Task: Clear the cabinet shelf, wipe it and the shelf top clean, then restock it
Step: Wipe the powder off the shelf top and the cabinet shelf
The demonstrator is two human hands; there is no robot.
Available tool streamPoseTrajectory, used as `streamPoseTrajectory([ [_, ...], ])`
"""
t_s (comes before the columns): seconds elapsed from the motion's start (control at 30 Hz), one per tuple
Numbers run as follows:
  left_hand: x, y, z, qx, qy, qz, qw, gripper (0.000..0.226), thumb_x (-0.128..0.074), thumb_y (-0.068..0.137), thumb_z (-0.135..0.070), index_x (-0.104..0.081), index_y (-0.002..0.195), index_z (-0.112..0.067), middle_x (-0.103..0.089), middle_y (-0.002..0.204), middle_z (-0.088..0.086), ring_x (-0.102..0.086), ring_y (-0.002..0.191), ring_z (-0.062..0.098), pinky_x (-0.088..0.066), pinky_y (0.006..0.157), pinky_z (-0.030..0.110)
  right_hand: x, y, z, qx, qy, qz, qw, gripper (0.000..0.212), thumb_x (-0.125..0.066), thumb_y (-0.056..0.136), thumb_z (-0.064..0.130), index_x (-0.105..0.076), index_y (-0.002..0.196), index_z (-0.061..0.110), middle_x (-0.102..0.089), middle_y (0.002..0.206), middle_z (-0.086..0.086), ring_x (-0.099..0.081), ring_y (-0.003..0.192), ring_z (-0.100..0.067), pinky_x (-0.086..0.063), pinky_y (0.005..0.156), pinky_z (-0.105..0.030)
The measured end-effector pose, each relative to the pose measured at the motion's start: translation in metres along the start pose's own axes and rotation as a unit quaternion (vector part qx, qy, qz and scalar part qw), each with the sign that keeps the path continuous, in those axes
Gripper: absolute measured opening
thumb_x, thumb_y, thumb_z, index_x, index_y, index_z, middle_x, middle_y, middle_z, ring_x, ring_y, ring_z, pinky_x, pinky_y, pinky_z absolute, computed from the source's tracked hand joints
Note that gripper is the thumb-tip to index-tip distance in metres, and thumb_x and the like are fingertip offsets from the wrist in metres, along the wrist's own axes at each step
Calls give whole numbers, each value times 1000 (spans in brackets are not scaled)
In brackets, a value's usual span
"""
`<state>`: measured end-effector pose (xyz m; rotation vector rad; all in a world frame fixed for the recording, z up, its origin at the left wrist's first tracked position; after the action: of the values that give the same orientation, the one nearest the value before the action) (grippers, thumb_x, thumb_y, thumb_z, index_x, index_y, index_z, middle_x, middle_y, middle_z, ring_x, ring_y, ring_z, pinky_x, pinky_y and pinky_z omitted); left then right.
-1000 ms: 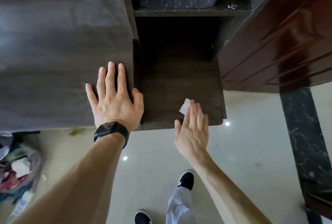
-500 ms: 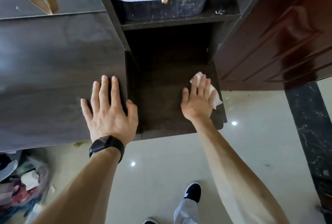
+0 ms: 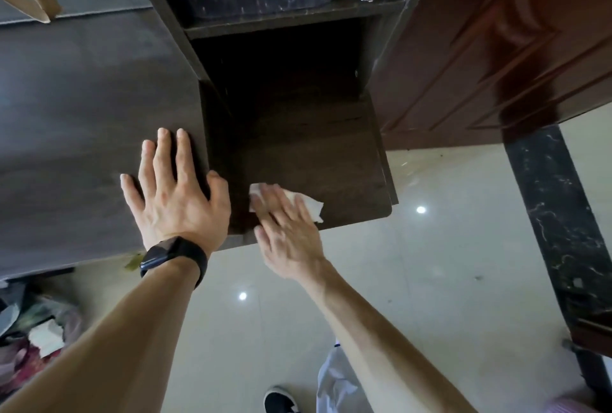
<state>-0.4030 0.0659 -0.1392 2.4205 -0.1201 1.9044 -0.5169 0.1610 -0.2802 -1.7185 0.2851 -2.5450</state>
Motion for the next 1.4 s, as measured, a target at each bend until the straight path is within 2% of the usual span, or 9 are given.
streamPoseTrajectory([
  [0.17,-1,0,0,4,2,12,1000,65,-39,96,-38,-18,156,-24,-12,165,-1,-3,151,20,-2,121,55,35,-55,-147,-254,4,-37,967,63,-8,98,45,3,157,25,7,165,2,9,152,-16,-9,122,-48],
  [0.27,-1,0,0,3,2,17,1000,66,-38,96,-38,-17,156,-24,-11,165,-1,-2,152,20,-2,121,55,43,-48,-164,-293,25,-36,955,66,-7,98,48,5,157,20,7,165,2,8,152,-14,-8,123,-48],
  [0.5,-1,1,-1,0,6,13,1000,68,-32,92,-43,-18,156,-23,-12,164,-1,-3,151,20,-3,121,55,64,27,-181,-267,26,-28,963,66,-13,101,48,8,156,19,12,165,3,12,151,-13,-5,123,-48],
  [0.63,0,0,1,8,2,22,1000,67,-37,94,-39,-17,156,-23,-11,165,0,-3,151,20,-3,120,56,54,-55,-156,-282,18,-49,958,67,-18,100,50,2,157,21,1,166,3,5,152,-12,-15,122,-47],
  [0.73,1,1,1,15,-1,26,1000,67,-42,95,-36,-18,156,-23,-11,165,0,-3,151,20,-3,120,56,43,-92,-150,-292,21,-6,956,66,-15,101,51,7,156,23,7,165,6,11,151,-10,-10,123,-47],
  [1.03,-2,2,1,7,10,19,1000,69,-31,91,-44,-17,156,-24,-10,165,-2,-3,152,19,-4,121,54,69,46,-186,-261,20,-21,965,68,-16,101,52,8,156,20,11,165,4,14,151,-13,-3,123,-49],
  [1.17,-1,1,2,8,4,19,1000,70,-32,91,-43,-18,156,-23,-12,165,-1,-4,151,20,-5,120,56,57,-35,-171,-252,5,-28,967,67,-22,102,51,5,157,23,5,166,5,7,152,-12,-11,123,-48],
  [1.23,1,2,0,6,4,19,1000,70,-32,90,-43,-19,156,-23,-13,164,0,-5,151,21,-6,120,56,47,-74,-165,-262,12,-4,965,67,-17,101,53,9,156,26,6,166,6,9,151,-11,-11,123,-49],
  [1.4,0,2,-1,5,5,23,1000,70,-31,91,-44,-17,156,-23,-12,165,0,-4,152,21,-4,121,56,54,-44,-170,-255,-15,-9,967,71,-5,96,58,12,155,23,9,165,3,10,151,-14,-7,123,-49],
])
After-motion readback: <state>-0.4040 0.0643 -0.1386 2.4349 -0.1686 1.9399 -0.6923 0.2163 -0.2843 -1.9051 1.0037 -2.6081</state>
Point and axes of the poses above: each hand's wrist, its own y-axis towards the middle knuckle, its own x-axis out of the back of the hand, z = x × y, the point moved 10 cm from there along y, towards the middle knuckle
